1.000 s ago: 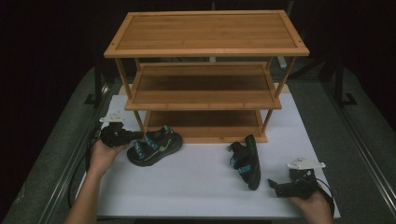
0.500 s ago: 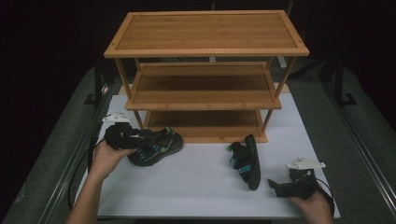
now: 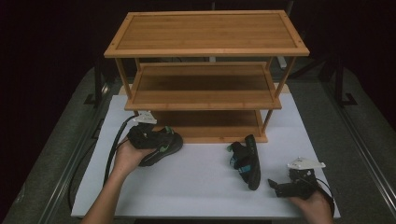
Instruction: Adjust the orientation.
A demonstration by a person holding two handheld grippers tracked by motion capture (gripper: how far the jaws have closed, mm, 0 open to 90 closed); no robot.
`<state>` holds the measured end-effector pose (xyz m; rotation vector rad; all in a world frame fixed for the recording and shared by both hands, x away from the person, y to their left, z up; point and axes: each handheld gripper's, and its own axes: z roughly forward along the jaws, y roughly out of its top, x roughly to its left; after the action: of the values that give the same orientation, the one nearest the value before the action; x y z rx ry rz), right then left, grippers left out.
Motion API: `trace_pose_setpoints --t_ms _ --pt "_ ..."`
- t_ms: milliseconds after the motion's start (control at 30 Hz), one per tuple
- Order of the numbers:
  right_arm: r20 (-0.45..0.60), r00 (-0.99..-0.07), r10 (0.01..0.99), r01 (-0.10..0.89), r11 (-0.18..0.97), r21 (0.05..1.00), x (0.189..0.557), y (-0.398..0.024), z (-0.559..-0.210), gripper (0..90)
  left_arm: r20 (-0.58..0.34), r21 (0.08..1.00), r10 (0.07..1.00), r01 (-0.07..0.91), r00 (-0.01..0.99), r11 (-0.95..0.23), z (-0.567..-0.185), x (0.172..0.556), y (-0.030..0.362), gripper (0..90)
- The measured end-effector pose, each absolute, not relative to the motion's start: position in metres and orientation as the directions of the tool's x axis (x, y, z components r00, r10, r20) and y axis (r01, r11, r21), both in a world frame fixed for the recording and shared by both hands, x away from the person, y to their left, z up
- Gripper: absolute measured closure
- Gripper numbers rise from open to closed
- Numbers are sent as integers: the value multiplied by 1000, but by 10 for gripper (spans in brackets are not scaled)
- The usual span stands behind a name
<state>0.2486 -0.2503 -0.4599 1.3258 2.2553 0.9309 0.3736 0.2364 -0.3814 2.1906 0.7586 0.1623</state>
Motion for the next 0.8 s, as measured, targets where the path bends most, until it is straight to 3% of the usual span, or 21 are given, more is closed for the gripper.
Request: trace_pose_setpoints --t_ms 100,800 --pt "20 -493 870 631 341 697 249 -250 -460 0 -128 715 556 465 821 -522 -382 374 233 869" --pt "19 -493 870 631 342 696 248 -250 -460 0 -168 698 360 369 918 -614 -366 308 242 881"
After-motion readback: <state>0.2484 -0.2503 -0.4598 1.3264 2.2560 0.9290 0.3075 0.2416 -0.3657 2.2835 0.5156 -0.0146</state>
